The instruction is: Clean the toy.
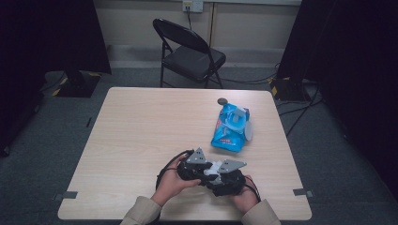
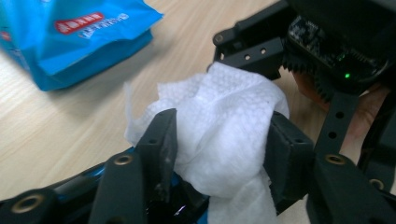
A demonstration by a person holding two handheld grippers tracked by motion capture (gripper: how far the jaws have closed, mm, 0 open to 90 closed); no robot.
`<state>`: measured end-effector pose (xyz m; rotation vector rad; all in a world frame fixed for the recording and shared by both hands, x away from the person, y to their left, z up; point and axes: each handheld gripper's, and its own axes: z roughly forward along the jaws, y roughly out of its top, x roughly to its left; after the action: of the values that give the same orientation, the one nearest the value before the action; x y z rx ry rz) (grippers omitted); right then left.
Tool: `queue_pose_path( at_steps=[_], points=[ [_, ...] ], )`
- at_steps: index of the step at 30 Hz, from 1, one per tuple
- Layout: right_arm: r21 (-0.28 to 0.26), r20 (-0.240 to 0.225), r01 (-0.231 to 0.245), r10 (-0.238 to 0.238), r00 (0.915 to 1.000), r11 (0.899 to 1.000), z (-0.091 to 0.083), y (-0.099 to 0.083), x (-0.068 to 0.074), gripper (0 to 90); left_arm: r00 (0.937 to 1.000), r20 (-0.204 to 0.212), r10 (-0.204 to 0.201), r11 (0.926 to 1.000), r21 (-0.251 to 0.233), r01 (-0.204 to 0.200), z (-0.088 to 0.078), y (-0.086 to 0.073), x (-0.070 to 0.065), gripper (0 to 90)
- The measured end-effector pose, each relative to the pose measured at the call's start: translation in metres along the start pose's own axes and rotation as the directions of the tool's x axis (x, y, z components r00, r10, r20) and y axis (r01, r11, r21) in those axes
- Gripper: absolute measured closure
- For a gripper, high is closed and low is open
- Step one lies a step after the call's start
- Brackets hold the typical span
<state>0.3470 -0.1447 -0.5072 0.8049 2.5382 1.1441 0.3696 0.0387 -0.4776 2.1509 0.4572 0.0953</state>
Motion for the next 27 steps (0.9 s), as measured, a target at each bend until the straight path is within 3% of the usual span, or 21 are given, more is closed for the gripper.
queue_pose_path(
  at_steps=[2, 5, 10, 12, 16, 19, 27],
  points=[
    [0.0, 0.0, 0.0, 0.0, 1.0, 1.0, 0.0, 0.0, 0.0, 25.6, 0.9992, -0.014, 0.039, 0.9992, 0.012, -0.038, 0.004, 0.0, -0.001, 54.8],
    [0.0, 0.0, -0.001, 0.001, 1.0, 1.0, 0.0, 0.0, 0.0, 25.6, 0.9983, -0.018, 0.055, 0.9982, 0.022, -0.055, 0.005, 0.0, -0.001, 65.9],
    [0.0, -0.001, -0.001, 0.001, 1.0, 1.0, 0.0, 0.0, 0.0, 25.7, 0.9995, -0.018, 0.027, 0.999, 0.036, -0.026, 0.006, 0.001, -0.001, 78.2],
    [0.0, -0.001, 0.0, 0.0, 1.0, 1.0, 0.0, 0.0, 0.0, 25.7, 0.9999, -0.006, -0.01, 0.9991, 0.042, 0.01, 0.003, 0.002, 0.003, 79.5],
    [0.0, -0.001, 0.0, 0.0, 1.0, 1.0, 0.0, 0.0, 0.0, 25.7, 0.9992, -0.035, -0.022, 0.9991, 0.036, 0.023, -0.003, 0.002, 0.009, 79.9],
    [0.0, -0.001, 0.0, 0.0, 1.0, 1.0, 0.0, 0.0, 0.0, 25.7, 0.9985, -0.031, -0.045, 0.9987, 0.024, 0.045, -0.006, 0.0, 0.014, 80.2],
    [0.0, -0.002, -0.001, 0.001, 1.0, 1.0, 0.0, 0.0, 0.0, 25.8, 0.998, -0.031, -0.055, 0.9981, 0.026, 0.056, -0.008, 0.0, 0.016, 80.5]
  ],
)
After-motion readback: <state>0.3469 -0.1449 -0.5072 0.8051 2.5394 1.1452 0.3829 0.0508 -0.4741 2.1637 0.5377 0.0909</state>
